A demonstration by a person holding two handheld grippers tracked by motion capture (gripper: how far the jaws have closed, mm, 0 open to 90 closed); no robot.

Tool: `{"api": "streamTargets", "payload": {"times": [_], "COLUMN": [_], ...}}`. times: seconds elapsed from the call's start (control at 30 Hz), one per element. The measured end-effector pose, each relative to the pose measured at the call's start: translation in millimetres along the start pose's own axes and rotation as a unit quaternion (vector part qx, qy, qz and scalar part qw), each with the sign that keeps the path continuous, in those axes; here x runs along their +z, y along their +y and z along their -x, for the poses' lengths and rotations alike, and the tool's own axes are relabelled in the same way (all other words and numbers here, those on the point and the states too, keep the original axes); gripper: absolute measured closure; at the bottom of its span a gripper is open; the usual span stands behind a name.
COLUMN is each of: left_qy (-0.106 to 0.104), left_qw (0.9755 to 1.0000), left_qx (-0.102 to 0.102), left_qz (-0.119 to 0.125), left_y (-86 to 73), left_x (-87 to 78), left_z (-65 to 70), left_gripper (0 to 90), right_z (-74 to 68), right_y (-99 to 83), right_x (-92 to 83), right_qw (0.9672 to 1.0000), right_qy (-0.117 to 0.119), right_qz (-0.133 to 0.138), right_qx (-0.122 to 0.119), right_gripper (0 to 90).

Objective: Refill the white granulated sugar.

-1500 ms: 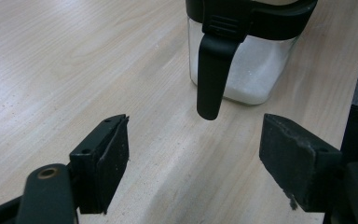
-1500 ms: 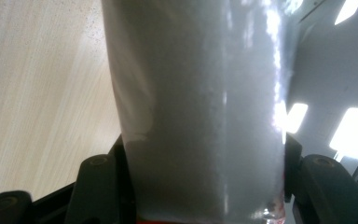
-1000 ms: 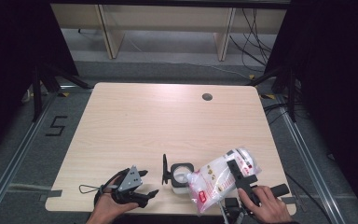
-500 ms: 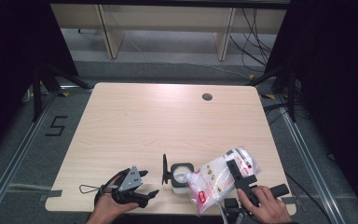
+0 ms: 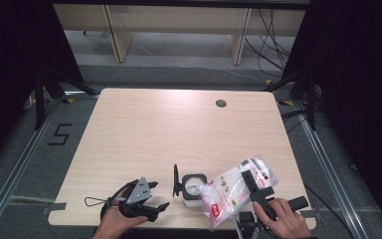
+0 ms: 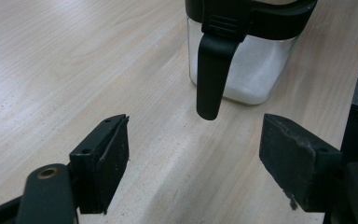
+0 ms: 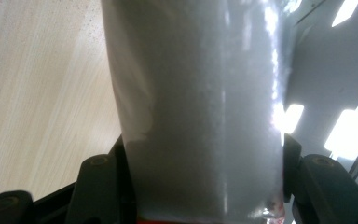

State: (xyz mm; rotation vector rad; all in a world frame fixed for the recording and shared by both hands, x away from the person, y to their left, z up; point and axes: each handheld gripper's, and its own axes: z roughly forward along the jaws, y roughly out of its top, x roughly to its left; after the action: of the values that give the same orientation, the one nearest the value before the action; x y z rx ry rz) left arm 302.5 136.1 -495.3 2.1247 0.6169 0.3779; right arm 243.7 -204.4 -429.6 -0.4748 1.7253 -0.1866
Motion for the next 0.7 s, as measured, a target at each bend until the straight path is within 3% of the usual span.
{"api": "streamTargets", "payload": {"times": [0.27,0.37,0.4,0.5,0.6,0.7], "left_qy": [-0.003,-0.003,-0.003,-0.007,-0.009,-0.005], "left_qw": [0.9999,0.9999,0.9999,1.0,1.0,1.0], "left_qx": [0.007,-0.006,0.01,-0.006,0.0,0.002], "left_qz": [-0.007,0.007,0.003,0.004,-0.002,0.0], "left_y": [0.0,-0.4,0.4,-0.1,0.0,0.0], "left_x": [-0.5,1.3,0.3,0.6,-0.2,-0.7], "left_z": [-1.9,0.8,-1.0,0.3,-0.8,-0.7], "left_gripper": [23.7,23.8,23.8,23.8,23.8,23.8], "right_z": [-0.6,-0.6,-0.6,-0.9,-3.5,-2.4], "right_y": [-1.0,-1.1,-1.2,-1.6,-2.1,-2.1], "right_x": [1.1,1.1,1.3,1.6,1.2,1.4], "right_qw": [1.0,1.0,1.0,0.9999,0.9997,0.9999], "right_qy": [0.002,0.002,0.002,0.003,0.008,0.006], "right_qz": [0.005,0.005,0.006,0.007,0.002,0.005], "right_qx": [0.003,0.004,0.004,0.007,0.022,0.015], "right_gripper": [46.5,46.6,46.6,46.6,46.7,46.8]}}
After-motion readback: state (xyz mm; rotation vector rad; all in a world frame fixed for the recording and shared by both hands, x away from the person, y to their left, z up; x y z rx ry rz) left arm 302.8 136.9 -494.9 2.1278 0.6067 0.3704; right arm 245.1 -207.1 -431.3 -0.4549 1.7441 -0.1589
